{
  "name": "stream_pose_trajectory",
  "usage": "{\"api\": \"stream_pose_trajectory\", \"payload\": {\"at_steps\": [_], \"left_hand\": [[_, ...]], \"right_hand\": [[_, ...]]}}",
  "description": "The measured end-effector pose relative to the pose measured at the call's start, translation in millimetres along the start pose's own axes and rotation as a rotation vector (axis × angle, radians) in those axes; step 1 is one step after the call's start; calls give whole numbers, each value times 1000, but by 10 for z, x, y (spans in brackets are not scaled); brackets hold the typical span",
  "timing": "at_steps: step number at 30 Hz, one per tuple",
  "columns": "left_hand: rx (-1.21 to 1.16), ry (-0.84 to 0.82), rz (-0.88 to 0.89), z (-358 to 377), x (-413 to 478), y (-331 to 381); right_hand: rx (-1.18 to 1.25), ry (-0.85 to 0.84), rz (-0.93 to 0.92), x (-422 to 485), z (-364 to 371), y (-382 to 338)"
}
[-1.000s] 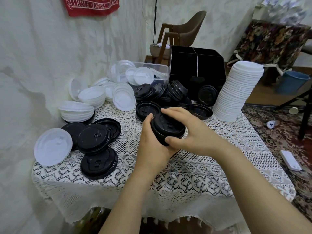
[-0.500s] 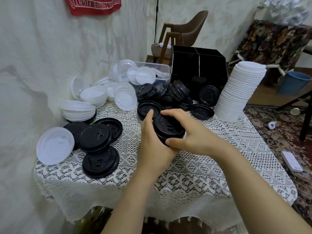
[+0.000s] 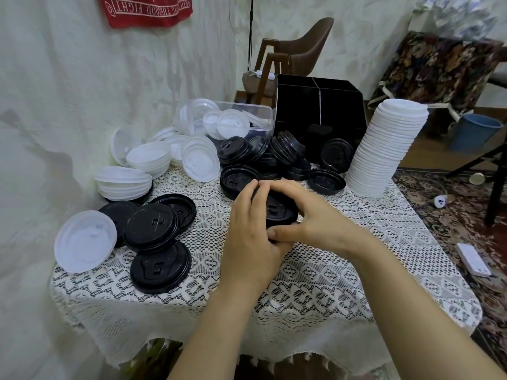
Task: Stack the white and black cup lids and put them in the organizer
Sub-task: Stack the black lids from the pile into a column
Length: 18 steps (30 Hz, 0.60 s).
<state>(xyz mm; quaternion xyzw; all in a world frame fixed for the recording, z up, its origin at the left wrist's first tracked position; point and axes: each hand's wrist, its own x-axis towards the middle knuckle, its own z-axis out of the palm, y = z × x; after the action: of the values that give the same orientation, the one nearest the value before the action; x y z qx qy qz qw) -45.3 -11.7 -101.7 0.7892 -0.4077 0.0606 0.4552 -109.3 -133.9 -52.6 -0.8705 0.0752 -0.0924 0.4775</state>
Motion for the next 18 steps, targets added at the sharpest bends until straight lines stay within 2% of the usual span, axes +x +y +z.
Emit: {"api": "stream_pose_trajectory", "payload": {"at_steps": [3,5,7,8,10,12,18], "left_hand": [[5,15,-10,-4,0,23],[11,23,-16,0,6,35],[7,14,-17,2,5,37],[4,10,-15,3,4,35],[3,12,-11,3,3,27],[6,19,-3,4,4,21],[-8,18,0,-1,4,18]], "right_hand": [[225,19,12,-30,-40,83],[281,196,70,10,-103,246],[67,432,180,109,-191,493],[-98,496,230,161,-235,610],[-395,491,298,261,-298,786],[-579,434,345,345,-341,904],[-835,430,343,422,-374,968]]}}
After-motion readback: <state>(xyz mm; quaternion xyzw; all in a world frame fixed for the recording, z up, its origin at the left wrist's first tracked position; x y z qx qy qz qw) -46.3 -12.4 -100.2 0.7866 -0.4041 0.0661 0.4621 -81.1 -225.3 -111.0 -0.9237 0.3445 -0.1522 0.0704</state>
